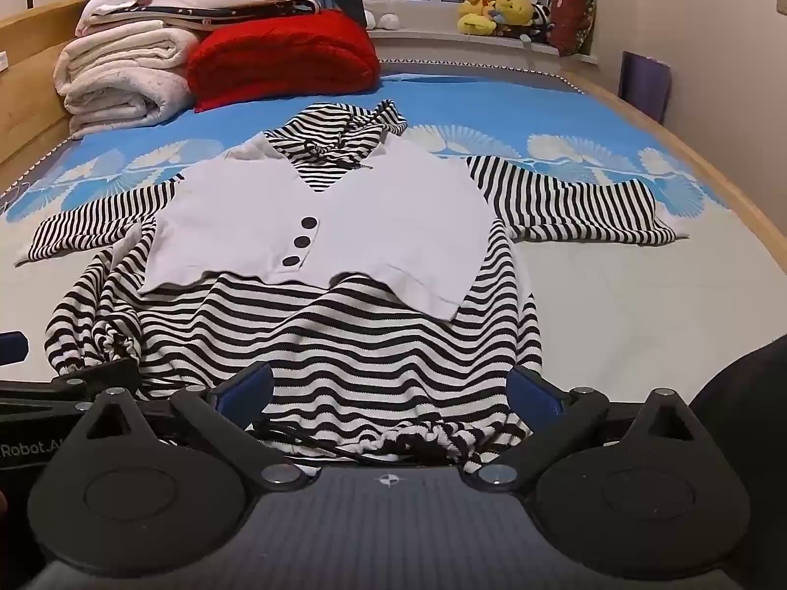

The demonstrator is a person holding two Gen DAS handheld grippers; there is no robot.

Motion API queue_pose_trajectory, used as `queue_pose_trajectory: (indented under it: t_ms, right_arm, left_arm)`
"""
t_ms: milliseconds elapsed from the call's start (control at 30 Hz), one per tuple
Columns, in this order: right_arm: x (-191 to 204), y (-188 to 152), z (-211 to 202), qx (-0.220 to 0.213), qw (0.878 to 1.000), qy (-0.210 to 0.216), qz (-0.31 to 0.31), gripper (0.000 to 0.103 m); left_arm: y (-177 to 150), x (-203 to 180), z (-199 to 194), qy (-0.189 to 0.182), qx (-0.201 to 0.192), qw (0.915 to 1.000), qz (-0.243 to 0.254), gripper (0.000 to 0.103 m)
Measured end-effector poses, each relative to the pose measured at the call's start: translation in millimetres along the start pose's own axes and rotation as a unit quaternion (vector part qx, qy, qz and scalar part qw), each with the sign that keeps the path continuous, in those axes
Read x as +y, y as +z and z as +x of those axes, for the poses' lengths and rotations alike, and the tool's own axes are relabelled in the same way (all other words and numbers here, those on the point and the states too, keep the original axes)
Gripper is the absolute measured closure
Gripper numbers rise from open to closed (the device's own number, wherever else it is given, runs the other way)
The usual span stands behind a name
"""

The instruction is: Fold small clothes

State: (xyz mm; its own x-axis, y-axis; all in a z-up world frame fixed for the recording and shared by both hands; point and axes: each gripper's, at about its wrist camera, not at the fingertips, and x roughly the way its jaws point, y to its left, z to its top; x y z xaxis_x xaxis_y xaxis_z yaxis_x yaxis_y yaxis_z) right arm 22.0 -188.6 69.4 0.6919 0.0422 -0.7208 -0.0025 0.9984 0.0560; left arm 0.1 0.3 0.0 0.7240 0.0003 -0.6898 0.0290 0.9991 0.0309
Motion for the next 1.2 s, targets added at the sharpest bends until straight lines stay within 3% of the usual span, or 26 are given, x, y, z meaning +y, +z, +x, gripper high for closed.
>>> queue_pose_trajectory:
  t_ms: [1200]
  right_arm:
    - [4.6,-0.3,-0.1,-0.002,1.0,-0.005,-0.013,0.003]
  left_arm:
    - [-2.7,-0.4,0.8,0.001,0.0,1.0,-0.001,0.001]
